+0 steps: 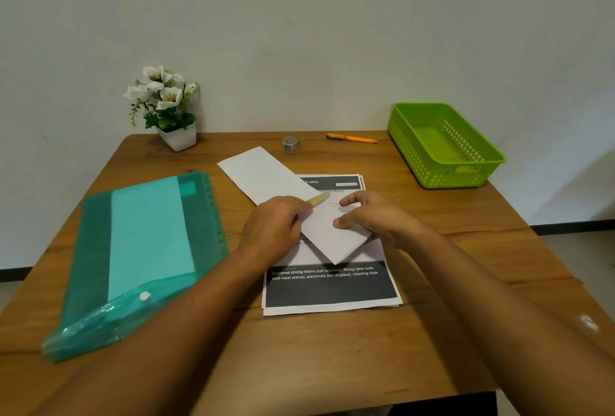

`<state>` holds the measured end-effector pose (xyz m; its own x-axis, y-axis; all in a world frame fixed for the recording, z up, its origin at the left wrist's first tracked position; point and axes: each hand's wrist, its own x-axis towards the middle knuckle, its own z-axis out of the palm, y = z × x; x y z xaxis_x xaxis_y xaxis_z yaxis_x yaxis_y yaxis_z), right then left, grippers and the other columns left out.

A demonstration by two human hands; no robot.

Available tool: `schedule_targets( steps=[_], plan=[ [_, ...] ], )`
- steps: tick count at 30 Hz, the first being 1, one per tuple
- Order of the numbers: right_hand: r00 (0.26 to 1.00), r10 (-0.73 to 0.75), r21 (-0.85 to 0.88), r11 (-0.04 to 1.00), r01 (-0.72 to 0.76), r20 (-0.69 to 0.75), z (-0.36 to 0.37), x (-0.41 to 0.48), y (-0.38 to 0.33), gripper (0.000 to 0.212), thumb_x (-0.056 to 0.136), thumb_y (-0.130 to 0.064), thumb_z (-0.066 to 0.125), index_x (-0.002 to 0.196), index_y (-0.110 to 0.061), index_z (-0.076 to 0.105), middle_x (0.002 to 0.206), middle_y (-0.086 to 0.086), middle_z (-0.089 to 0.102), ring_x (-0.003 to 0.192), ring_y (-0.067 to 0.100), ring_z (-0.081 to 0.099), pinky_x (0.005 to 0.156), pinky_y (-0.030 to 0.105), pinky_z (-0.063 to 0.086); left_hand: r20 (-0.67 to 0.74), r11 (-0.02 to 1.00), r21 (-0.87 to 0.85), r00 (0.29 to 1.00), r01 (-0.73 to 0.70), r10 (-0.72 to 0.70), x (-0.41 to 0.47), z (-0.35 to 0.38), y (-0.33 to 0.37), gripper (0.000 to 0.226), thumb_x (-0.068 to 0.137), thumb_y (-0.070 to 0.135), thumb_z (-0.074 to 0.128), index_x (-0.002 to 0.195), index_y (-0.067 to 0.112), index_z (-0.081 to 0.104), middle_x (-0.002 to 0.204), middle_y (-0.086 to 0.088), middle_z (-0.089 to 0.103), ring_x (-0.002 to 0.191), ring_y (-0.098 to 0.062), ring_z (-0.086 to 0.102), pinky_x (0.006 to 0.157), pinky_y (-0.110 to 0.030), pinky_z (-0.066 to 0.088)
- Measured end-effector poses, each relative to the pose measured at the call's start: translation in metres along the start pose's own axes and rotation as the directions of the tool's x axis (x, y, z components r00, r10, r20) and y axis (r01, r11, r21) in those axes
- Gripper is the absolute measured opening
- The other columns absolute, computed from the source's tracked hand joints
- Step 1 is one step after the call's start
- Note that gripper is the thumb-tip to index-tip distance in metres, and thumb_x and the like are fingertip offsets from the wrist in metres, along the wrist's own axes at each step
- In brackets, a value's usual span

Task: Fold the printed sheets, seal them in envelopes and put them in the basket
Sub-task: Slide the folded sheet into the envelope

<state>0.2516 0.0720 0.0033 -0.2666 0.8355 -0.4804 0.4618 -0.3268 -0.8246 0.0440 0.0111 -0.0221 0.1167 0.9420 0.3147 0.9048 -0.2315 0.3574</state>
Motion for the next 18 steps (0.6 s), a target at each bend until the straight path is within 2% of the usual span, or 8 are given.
schedule_targets(
  steps=[2, 4, 7, 11, 16, 18],
  plan=[
    [0.998, -0.028, 0.059, 0.998, 0.031, -0.056, 0.009, 0.004, -0.006, 0.051, 0.084, -0.005, 0.081, 0.127, -0.016, 0.055, 0.110, 0.011, 0.070, 0.086, 0.022, 0.070, 0.051, 0.027, 0.055, 0.011, 1.000, 0.002, 1.000, -0.024, 0.024, -0.001, -0.001, 0.003, 0.031, 0.096, 0.014, 0.057, 0.121, 0.020, 0.074, 0.122, 0.000, 0.074, 0.107, -0.024, 0.066, 0.083, -0.036, 0.054],
    [0.995, -0.046, 0.119, 0.991, 0.057, -0.091, 0.019, 0.010, -0.009, 0.056, 0.083, -0.006, 0.082, 0.131, -0.014, 0.053, 0.114, 0.014, 0.069, 0.085, 0.023, 0.070, 0.045, 0.026, 0.052, 0.015, 0.999, -0.001, 0.999, -0.044, 0.044, -0.002, -0.003, 0.006, 0.034, 0.092, 0.013, 0.056, 0.118, 0.021, 0.075, 0.117, 0.001, 0.075, 0.102, -0.025, 0.067, 0.078, -0.038, 0.055],
    [0.992, -0.065, 0.170, 0.982, 0.082, -0.105, 0.027, 0.012, -0.011, 0.062, 0.084, -0.010, 0.083, 0.136, -0.013, 0.050, 0.114, 0.015, 0.071, 0.078, 0.022, 0.067, 0.043, 0.024, 0.050, -0.006, 0.999, -0.001, 0.999, -0.044, 0.044, -0.002, -0.007, 0.005, 0.036, 0.090, 0.011, 0.055, 0.118, 0.022, 0.075, 0.116, 0.003, 0.075, 0.099, -0.023, 0.068, 0.074, -0.038, 0.055],
    [0.999, -0.048, 0.235, 0.971, 0.043, 0.016, 0.019, 0.000, -0.002, 0.062, 0.088, -0.005, 0.079, 0.137, -0.012, 0.042, 0.087, 0.018, 0.076, 0.058, 0.024, 0.067, 0.044, 0.029, 0.054, -0.003, 1.000, 0.028, 1.000, -0.014, 0.014, -0.001, -0.012, 0.001, 0.034, 0.095, 0.013, 0.055, 0.122, 0.020, 0.073, 0.121, 0.001, 0.073, 0.102, -0.023, 0.067, 0.076, -0.037, 0.054],
    [0.998, -0.042, 0.323, 0.946, 0.028, 0.037, 0.011, -0.007, 0.003, 0.063, 0.084, 0.003, 0.080, 0.135, -0.010, 0.045, 0.089, 0.020, 0.078, 0.057, 0.022, 0.069, 0.045, 0.029, 0.056, 0.000, 1.000, 0.026, 1.000, -0.012, 0.012, -0.001, -0.010, 0.002, 0.031, 0.098, 0.017, 0.056, 0.122, 0.021, 0.074, 0.121, 0.002, 0.073, 0.102, -0.020, 0.067, 0.077, -0.036, 0.056],
    [0.999, -0.037, 0.336, 0.941, 0.024, 0.031, 0.013, -0.005, 0.001, 0.062, 0.084, 0.003, 0.079, 0.135, -0.010, 0.046, 0.084, 0.018, 0.077, 0.056, 0.020, 0.069, 0.045, 0.028, 0.057, -0.013, 1.000, 0.016, 1.000, -0.016, 0.017, -0.002, -0.011, 0.005, 0.031, 0.097, 0.016, 0.057, 0.122, 0.020, 0.074, 0.120, 0.002, 0.074, 0.102, -0.021, 0.067, 0.077, -0.035, 0.055]
  ],
)
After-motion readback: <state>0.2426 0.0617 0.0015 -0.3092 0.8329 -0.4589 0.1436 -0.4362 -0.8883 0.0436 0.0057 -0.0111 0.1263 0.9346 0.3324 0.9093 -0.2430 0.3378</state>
